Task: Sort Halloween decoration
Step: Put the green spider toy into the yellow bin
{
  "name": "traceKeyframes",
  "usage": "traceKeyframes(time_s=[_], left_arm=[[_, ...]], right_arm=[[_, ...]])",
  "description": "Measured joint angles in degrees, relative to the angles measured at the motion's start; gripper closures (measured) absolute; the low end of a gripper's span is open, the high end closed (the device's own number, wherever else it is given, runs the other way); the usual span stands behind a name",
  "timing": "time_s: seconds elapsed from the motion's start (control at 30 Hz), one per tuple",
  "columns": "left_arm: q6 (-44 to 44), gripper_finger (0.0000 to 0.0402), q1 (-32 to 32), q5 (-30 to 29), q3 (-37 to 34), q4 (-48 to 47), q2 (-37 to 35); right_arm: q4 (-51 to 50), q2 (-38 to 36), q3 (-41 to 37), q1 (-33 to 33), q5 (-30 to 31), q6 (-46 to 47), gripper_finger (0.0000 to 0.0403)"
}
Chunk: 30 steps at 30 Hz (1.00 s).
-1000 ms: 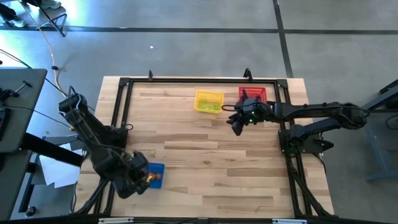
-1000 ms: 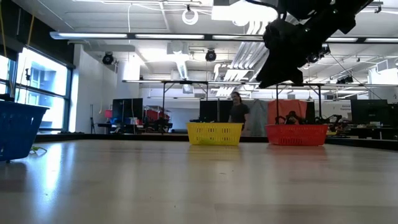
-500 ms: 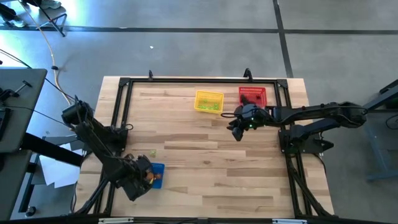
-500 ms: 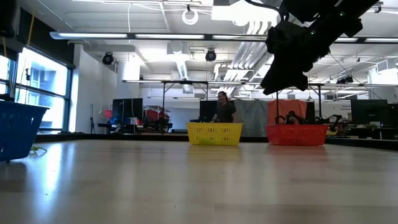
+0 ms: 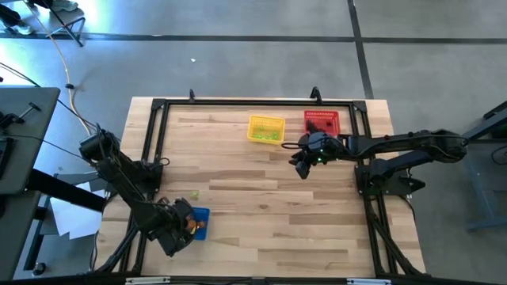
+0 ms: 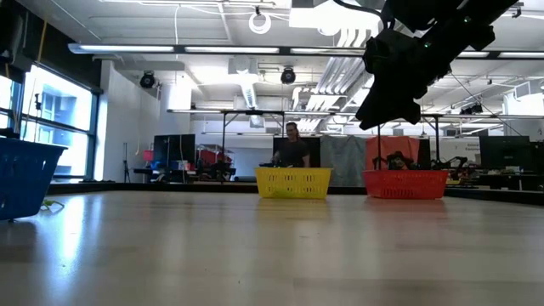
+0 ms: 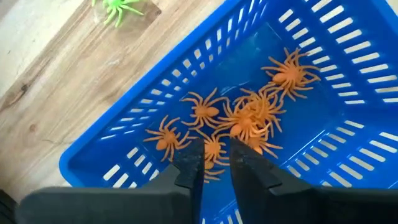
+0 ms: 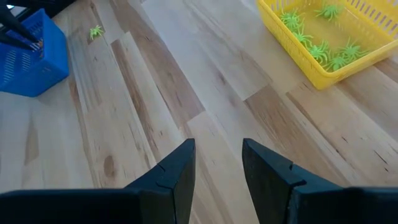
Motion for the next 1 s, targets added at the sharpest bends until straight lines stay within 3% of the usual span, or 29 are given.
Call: traceKeyframes(time_s=[0.27, 0.5, 0.77, 1.0], left_arm=[[-0.93, 0.0317, 1.81, 2.89, 0.40, -0.17, 0.00], [7.99, 0.0320, 4.40, -3.51, 9.09, -3.33, -0.66], [17.37, 0.0321, 7.89, -10.30, 25.00, -20.07, -1.09], [20.53, 0.0321, 12.38, -7.58, 26.45, -34.37, -1.09]], right_arm=[[0.00, 0.00, 0.00, 0.00, -0.04, -1.04, 0.0277], [0.00, -0.02, 0.00, 0.00, -0.04, -1.31, 0.0277], [0.04, -0.02, 0.00, -0.02, -0.02, -1.51, 0.0277], [0.11, -0.02, 0.00, -0.02, 0.87, -2.41, 0.0277]])
